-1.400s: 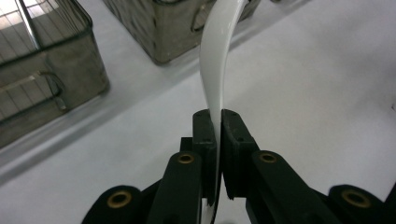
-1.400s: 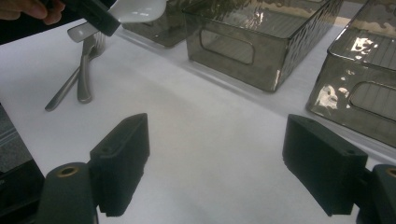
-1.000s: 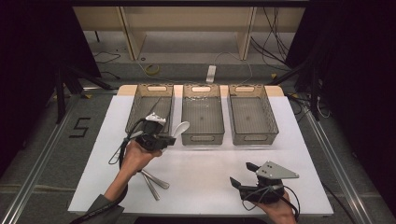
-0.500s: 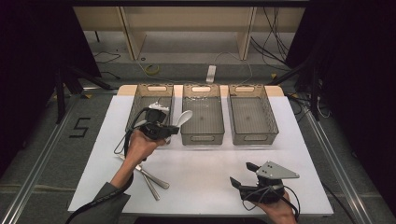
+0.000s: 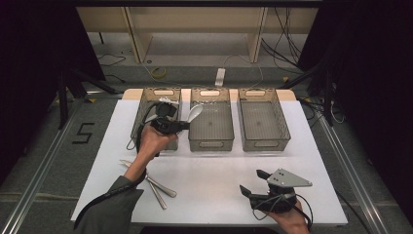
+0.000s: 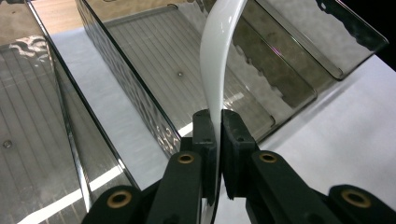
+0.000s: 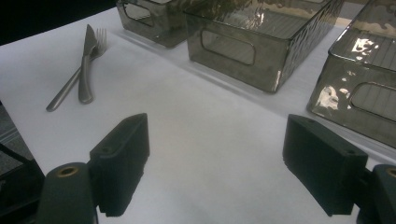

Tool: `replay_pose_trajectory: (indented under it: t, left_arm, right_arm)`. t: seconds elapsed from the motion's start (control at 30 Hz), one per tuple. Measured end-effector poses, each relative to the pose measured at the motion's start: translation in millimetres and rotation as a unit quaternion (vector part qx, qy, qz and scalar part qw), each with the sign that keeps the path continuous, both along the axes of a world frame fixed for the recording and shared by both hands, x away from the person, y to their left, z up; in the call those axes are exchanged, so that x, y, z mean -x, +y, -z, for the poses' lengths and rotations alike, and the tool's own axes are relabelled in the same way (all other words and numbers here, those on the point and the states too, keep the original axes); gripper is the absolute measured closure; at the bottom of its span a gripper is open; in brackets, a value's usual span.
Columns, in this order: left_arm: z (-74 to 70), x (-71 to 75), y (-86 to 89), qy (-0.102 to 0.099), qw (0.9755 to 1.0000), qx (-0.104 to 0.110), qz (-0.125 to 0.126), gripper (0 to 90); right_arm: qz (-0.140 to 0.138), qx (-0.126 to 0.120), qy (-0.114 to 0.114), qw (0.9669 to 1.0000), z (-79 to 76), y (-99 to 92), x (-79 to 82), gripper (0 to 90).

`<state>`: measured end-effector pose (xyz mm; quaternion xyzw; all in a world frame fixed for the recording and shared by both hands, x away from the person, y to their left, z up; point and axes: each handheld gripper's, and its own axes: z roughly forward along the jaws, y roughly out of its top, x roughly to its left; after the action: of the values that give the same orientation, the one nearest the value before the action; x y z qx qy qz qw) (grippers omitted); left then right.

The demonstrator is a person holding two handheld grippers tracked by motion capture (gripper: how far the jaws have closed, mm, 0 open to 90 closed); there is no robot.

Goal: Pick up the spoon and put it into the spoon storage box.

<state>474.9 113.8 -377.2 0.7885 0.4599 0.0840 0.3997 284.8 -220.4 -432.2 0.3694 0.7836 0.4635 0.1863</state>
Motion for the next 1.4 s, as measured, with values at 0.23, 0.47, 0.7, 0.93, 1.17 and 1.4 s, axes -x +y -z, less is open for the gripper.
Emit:
replay_pose_trajectory:
  t: [0.23,0.47,0.7,0.93,1.17,1.4]
  left_arm:
    - [0.3,-13.3,-14.3,0.0,0.9999,0.016,-0.003,85.1]
    - [5.0,-24.2,-24.0,0.002,0.9998,0.018,-0.008,85.1]
    - [6.5,-33.5,-27.8,0.003,0.9996,0.019,-0.018,85.1]
    - [11.9,-43.0,-31.7,0.009,0.9995,0.018,-0.024,85.1]
    - [21.4,-43.3,-47.4,0.013,0.9998,0.006,-0.013,85.0]
    - [25.6,-42.5,-51.5,0.019,0.9997,0.012,-0.014,85.0]
  right_arm:
    - [-0.001,-0.001,0.0,1.0,0.0,0.3,0.1,23.8]
    - [0.001,-0.002,0.0,1.0,-0.2,-0.6,0.6,23.7]
    - [-0.002,0.0,0.0,1.0,0.2,0.1,0.1,23.7]
    - [-0.002,-0.002,0.003,1.0,0.3,-0.6,0.1,23.7]
    - [-0.003,0.0,0.002,1.0,0.7,0.1,0.1,23.7]
    - [-0.004,-0.001,0.003,1.0,0.7,-0.5,0.3,23.7]
